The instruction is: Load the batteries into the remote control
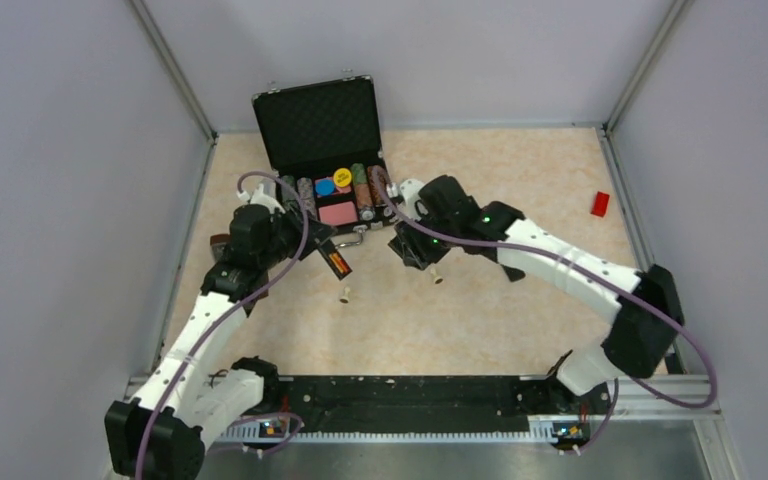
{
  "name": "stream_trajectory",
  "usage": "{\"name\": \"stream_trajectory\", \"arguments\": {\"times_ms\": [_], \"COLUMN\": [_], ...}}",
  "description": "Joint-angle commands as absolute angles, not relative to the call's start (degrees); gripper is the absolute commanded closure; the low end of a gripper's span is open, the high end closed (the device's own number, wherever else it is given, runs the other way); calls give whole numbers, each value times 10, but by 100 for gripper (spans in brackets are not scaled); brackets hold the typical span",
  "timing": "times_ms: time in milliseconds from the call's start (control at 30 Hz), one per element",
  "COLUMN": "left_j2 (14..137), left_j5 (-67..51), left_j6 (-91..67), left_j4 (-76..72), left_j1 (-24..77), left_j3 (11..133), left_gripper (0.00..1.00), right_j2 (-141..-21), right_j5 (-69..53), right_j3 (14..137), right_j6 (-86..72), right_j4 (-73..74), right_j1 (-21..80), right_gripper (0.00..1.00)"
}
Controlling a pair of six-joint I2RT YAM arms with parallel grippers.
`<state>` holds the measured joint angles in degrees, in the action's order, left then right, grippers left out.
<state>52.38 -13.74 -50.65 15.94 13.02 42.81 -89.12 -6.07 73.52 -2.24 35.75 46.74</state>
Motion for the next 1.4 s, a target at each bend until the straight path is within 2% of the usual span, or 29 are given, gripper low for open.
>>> {"name": "stream_trajectory", "arguments": {"times_ms": [0,300,500,1367], "left_j2": [528,541,565,583], "left_j5": [-205,-145,-145,-134], "left_j6": [-483,-440,-441,-442], "left_j4": [-22,-207,-255,-184], "left_j1": [172,270,295,306], "left_j3": [412,396,405,445], "left_gripper": [100,100,100,100], "right_j2": [-789,-701,-687,-767], "right_j5": [-90,-57,-40,31], "right_j3": [734,749,742,780], "right_j6": [-77,-178,-213,-231], "right_j4": [338,328,314,317], "right_j1": [484,554,571,601], "right_gripper": [70,70,69,69]}}
